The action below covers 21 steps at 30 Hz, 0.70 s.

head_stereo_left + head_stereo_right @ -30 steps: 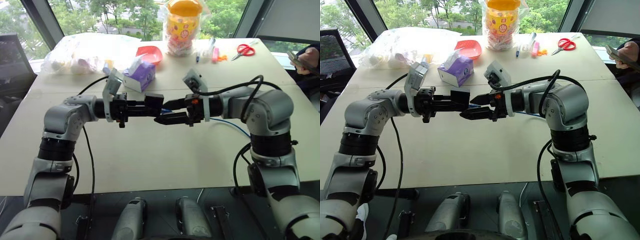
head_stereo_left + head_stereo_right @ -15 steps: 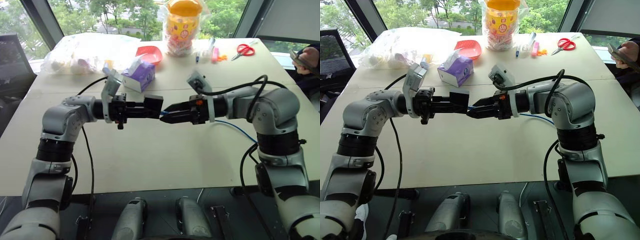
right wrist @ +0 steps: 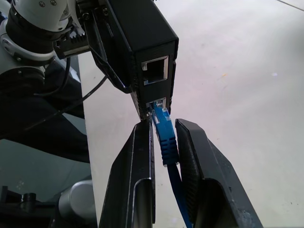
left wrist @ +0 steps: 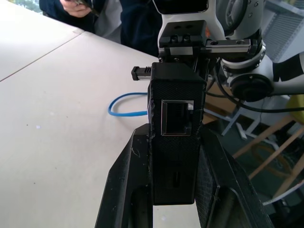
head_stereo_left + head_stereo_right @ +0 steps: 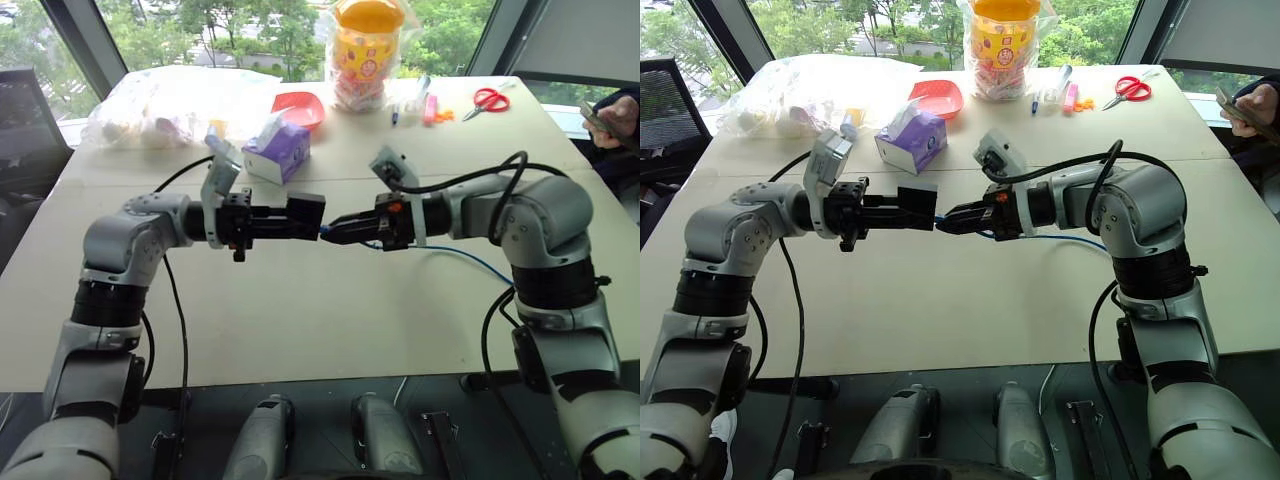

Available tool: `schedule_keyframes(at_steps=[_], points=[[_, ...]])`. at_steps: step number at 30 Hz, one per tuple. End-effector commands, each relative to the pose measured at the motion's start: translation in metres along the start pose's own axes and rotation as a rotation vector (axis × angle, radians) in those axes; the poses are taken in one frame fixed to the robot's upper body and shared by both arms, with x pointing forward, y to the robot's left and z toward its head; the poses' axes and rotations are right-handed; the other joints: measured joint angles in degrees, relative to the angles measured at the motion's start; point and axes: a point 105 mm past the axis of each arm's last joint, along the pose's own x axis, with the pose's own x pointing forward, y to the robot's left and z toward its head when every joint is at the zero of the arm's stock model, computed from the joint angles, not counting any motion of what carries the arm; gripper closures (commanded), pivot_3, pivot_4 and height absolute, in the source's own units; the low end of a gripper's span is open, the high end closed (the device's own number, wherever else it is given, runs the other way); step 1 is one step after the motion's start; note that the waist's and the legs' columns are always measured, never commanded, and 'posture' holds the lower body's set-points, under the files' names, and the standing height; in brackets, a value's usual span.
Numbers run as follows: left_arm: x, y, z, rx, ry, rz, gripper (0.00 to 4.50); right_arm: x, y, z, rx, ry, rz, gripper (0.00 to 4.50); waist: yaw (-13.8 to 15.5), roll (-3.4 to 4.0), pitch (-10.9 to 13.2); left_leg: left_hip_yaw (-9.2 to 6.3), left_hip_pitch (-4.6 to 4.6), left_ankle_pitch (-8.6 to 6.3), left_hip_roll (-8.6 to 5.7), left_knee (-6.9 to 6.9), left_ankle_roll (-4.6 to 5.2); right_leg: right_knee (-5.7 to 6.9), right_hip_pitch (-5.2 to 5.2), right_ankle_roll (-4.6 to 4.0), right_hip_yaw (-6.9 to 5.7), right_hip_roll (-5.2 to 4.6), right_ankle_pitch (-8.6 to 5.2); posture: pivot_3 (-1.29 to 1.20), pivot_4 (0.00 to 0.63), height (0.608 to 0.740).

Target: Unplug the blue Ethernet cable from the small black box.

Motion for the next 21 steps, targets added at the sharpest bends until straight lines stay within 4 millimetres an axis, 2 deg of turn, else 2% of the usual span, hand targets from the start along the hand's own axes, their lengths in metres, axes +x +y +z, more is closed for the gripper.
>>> schedule_keyframes(at_steps=[1, 12, 15, 21], points=[[0.0004, -0.0094, 0.0045, 0.054, 0.018, -0.044, 3.99, -0.0043, 0.0071, 0.0127, -0.058, -0.010, 0.012, 3.77, 0.00, 0.00, 0.00, 0.00, 0.00, 0.00, 0.00, 0.00, 0.00, 0.00, 0.00, 0.00, 0.00, 0.00, 0.00, 0.00, 0.150, 0.740], [0.0017, -0.0115, 0.0007, 0.065, 0.031, -0.059, 3.99, 0.0004, 0.0127, 0.0134, -0.075, 0.041, 0.041, 3.77, 0.00, 0.00, 0.00, 0.00, 0.00, 0.00, 0.00, 0.01, 0.00, 0.00, 0.00, 0.00, 0.00, 0.00, 0.00, 0.00, 0.150, 0.740], [0.0020, -0.0126, -0.0016, 0.065, 0.034, -0.062, 3.99, 0.0018, 0.0134, 0.0130, -0.074, 0.047, 0.048, 4.49, -0.01, 0.00, 0.00, 0.00, 0.00, 0.00, 0.00, 0.01, 0.00, 0.00, 0.00, 0.00, 0.00, 0.00, 0.00, 0.00, 0.150, 0.740], [0.0014, -0.0144, -0.0052, 0.065, 0.042, -0.066, 3.99, 0.0028, 0.0151, 0.0112, -0.073, 0.057, 0.058, 4.49, 0.00, 0.00, 0.00, 0.00, 0.00, 0.00, 0.01, 0.01, 0.00, 0.00, 0.00, 0.00, 0.00, 0.00, 0.00, 0.00, 0.150, 0.740]])
